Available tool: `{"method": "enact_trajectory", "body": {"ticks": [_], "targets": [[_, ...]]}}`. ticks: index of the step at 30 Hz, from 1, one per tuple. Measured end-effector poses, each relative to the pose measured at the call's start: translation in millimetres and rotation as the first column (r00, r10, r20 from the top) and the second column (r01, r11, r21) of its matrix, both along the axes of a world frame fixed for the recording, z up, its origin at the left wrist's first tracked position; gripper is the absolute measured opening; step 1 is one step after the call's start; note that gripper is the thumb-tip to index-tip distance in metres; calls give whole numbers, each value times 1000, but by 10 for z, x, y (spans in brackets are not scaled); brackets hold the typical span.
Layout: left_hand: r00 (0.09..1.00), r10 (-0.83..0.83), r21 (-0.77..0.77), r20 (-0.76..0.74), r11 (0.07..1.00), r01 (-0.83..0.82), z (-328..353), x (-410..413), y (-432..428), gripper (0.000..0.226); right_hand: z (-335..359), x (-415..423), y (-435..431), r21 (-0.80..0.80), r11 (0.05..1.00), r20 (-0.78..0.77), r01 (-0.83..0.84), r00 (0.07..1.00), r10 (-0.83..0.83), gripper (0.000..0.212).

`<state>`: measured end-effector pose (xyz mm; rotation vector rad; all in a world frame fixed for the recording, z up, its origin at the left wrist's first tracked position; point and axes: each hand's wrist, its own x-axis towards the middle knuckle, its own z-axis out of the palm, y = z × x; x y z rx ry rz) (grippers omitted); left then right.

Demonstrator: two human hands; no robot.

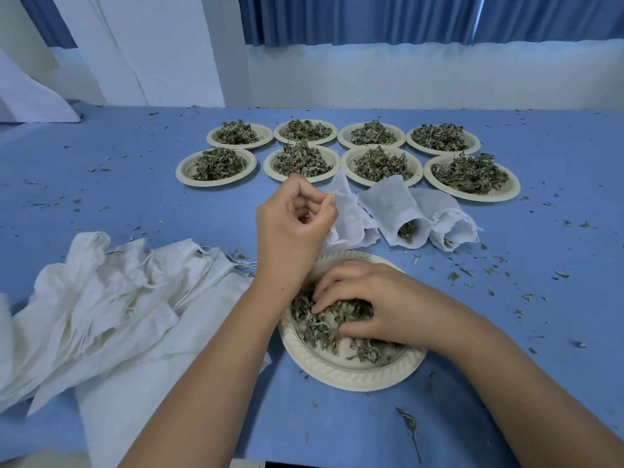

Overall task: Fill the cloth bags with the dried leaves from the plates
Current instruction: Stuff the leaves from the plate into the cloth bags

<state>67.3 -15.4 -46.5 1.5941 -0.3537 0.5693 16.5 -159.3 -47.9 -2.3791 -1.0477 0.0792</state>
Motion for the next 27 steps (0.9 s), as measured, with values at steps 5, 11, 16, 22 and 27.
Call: {"method": "enact_trajectory", "body": {"ticks": [5,11,16,22,27], "targets": [[1000,-7,11,-1,1000,7,11,-16,4,27,57,0,-43,160,985,-21,57,998,-54,17],[1000,2,8,1,1000,-2,12,-11,9,26,83,20,-104,249,957,-39,150,989,-145,17],[999,-44,49,-11,998,44,-5,0,19,25,128,8,-148,492,837,-162,240,970,-183,22],[981,-192,145,-24,970,193,-47,-16,4,18,151,-11,-139,821,484,-162,302,937,-310,19],[966,-259,184,-3,949,255,-59,-20,-10,17,42,47,-89,581,706,178,406,783,-596,21]]}}
